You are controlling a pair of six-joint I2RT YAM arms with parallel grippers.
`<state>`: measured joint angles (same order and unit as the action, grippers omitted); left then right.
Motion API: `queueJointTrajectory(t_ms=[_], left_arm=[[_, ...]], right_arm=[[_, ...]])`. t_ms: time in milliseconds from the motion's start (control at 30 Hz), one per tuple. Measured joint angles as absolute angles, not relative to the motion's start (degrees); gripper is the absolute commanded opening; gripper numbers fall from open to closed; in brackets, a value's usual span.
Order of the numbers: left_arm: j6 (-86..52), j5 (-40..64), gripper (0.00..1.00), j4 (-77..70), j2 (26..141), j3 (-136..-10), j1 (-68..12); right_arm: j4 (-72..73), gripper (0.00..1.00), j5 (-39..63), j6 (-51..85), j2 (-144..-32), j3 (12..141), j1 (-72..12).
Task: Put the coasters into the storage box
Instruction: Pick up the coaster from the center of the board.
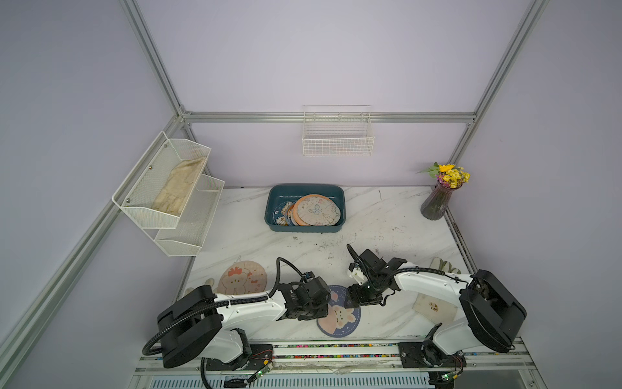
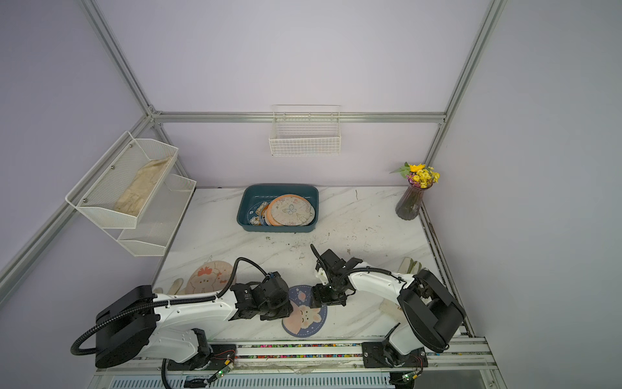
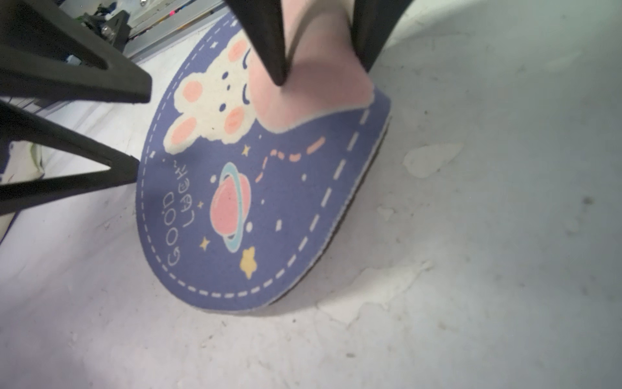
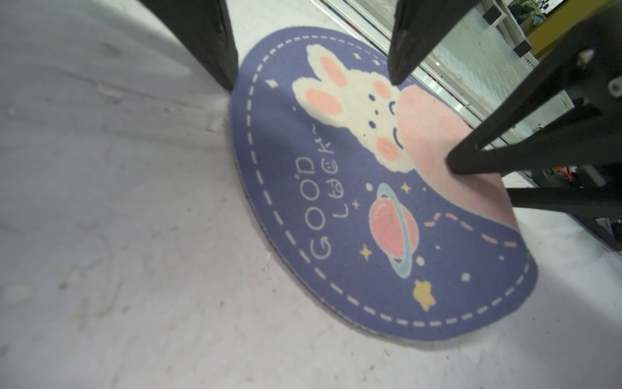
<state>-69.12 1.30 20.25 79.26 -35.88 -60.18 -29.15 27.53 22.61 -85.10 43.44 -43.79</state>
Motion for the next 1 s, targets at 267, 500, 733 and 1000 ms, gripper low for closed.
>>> queueJointTrajectory(t_ms=[267,500,733,1000], left_arm=[[-67.85,0.95,0.0,25.8,79.99,-38.13,-59.99],[-64.69,0.91,0.0,31.81,79.02,-41.89,-55.81],[-57.41,0.6,0.0,36.56,77.38,-49.95,-47.11],[-46.57,2.17,0.0,39.31,84.12,-66.04,-38.92]], right_arm=[[-29.43,0.75,27.46,22.65,-85.34,45.21,-43.83],[-29.43,0.76,27.66,22.81,-85.49,49.3,-42.39],[-29.45,0.76,27.99,23.59,-85.08,52.62,-38.92],[-29.5,0.76,28.36,23.62,-85.21,54.54,-35.9]])
